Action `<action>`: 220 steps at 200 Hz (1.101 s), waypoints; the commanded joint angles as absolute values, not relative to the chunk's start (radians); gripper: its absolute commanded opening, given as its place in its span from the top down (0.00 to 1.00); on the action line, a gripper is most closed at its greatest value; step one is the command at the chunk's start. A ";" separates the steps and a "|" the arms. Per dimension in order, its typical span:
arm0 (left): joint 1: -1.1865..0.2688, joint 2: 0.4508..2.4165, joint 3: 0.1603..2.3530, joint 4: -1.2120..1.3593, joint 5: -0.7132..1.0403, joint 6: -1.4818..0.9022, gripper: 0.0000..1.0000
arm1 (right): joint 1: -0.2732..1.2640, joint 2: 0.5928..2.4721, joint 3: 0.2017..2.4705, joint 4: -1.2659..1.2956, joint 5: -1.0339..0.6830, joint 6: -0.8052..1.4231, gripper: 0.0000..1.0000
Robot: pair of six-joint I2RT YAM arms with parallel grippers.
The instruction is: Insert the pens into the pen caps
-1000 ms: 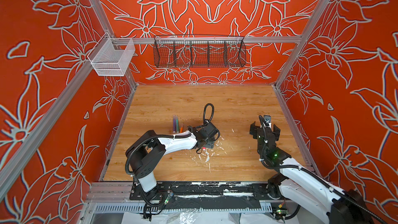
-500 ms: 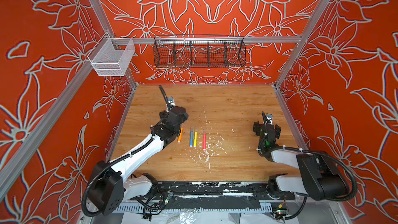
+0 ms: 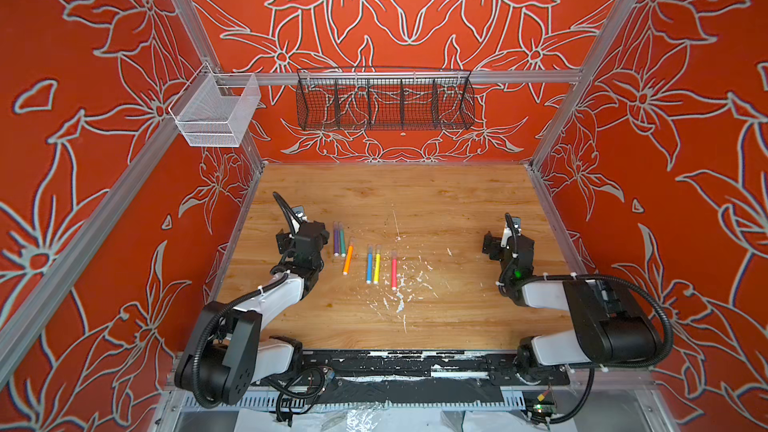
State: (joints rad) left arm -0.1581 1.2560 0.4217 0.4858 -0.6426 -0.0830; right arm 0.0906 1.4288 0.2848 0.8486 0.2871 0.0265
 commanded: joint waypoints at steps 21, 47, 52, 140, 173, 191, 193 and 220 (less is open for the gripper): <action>-0.121 1.361 0.381 0.631 -0.517 -0.045 0.03 | 0.087 1.428 0.296 0.876 0.264 0.005 0.03; -0.113 1.381 0.391 0.626 -0.496 -0.046 0.03 | 0.086 1.428 0.297 0.874 0.265 0.005 0.03; -0.110 1.379 0.381 0.648 -0.485 -0.044 0.02 | 0.087 1.428 0.296 0.875 0.264 0.005 0.03; -0.041 1.393 0.295 0.786 -0.279 -0.037 0.03 | 0.087 1.428 0.296 0.877 0.264 0.004 0.03; -0.041 1.394 0.292 0.795 -0.280 -0.037 0.03 | 0.087 1.430 0.298 0.874 0.262 0.004 0.03; -0.041 1.396 0.292 0.799 -0.282 -0.035 0.03 | 0.087 1.430 0.299 0.874 0.262 0.004 0.03; -0.040 1.395 0.291 0.799 -0.282 -0.035 0.03 | 0.087 1.430 0.299 0.874 0.262 0.004 0.03; -0.041 1.395 0.292 0.800 -0.281 -0.035 0.03 | 0.086 1.430 0.298 0.874 0.263 0.002 0.03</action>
State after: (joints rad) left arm -0.0456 1.3945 0.2916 0.7650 -0.2893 -0.0444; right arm 0.0902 1.4288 0.2848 0.8509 0.2745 0.0257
